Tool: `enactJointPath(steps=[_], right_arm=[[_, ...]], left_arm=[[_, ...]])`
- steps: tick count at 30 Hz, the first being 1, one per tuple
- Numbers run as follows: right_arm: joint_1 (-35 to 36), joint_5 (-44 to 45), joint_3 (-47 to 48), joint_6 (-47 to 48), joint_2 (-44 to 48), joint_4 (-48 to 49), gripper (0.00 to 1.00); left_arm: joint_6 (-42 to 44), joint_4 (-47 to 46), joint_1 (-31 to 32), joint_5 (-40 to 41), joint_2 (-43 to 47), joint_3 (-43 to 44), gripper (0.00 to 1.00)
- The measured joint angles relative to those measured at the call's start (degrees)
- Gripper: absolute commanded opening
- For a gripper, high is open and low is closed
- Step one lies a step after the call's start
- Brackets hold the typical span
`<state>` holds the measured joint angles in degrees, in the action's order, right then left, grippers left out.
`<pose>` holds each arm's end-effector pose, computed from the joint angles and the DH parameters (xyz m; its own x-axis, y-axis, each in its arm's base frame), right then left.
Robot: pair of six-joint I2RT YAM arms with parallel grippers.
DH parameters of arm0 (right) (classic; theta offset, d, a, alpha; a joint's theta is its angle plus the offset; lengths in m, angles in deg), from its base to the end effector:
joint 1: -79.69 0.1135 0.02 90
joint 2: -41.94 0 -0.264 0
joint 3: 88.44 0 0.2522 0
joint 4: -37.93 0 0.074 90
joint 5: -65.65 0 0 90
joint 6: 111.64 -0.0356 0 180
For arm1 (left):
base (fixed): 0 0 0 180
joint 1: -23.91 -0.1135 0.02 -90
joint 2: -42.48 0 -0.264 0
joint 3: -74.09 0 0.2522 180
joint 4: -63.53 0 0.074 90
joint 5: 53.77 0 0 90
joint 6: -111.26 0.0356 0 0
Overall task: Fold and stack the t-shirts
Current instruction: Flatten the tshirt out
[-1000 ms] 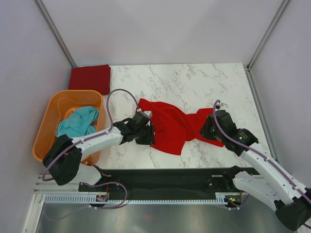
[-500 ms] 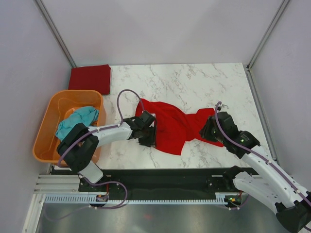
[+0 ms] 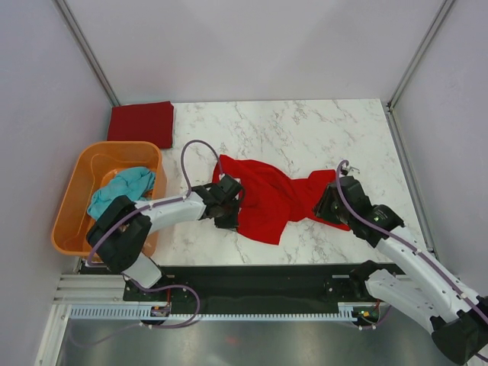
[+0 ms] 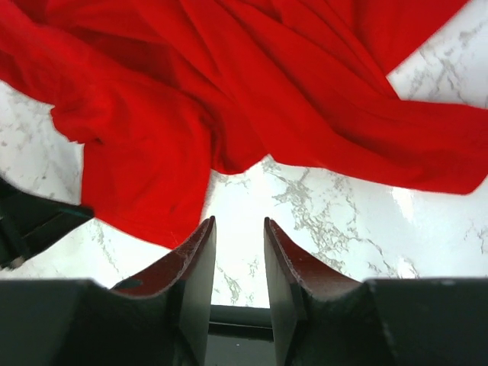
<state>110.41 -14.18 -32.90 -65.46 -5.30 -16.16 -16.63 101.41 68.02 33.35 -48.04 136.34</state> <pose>0.1462 0.0796 0.2656 -0.7195 0.3652 -0.5907 0.1402 0.9094 0.3915 0.2061 -0.2023 0.1578 -0.9541 0.0707 -0.2909 0.1568 0.9457 -0.2846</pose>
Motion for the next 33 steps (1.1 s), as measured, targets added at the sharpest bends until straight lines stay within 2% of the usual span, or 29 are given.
enactJointPath(steps=[3,6,11,13,17,22,27,33], right_arm=[[-1.9,0.0,-0.3,-1.7,-2.9,-0.8,0.40],[-6.8,-0.3,-0.3,-3.1,-8.5,-1.9,0.40],[-19.5,-1.5,-0.3,-4.9,-15.2,-4.8,0.40],[-25.4,-1.2,-0.5,-4.8,-15.7,-5.2,0.41],[-32.5,1.5,-0.5,-3.9,-15.7,-5.6,0.43],[-33.6,2.1,-1.4,-3.1,-16.7,-3.8,0.45],[-33.6,0.4,-4.4,-3.0,-21.5,1.7,0.46],[-33.6,1.4,-5.2,-2.9,-24.1,4.9,0.40]], left_arm=[[0.0,2.9,0.0,0.9,3.9,0.0,0.02],[0.0,5.8,0.0,1.5,11.3,1.0,0.02],[0.1,7.3,-0.3,1.9,21.5,4.6,0.02],[0.3,7.8,-0.6,2.2,24.0,5.4,0.02],[1.0,11.5,-1.7,3.7,27.2,5.5,0.02],[2.2,15.8,-3.0,6.9,29.9,8.8,0.02],[3.7,17.4,-3.7,9.4,31.1,14.7,0.02],[5.4,20.1,-4.7,12.5,32.5,20.1,0.02]])
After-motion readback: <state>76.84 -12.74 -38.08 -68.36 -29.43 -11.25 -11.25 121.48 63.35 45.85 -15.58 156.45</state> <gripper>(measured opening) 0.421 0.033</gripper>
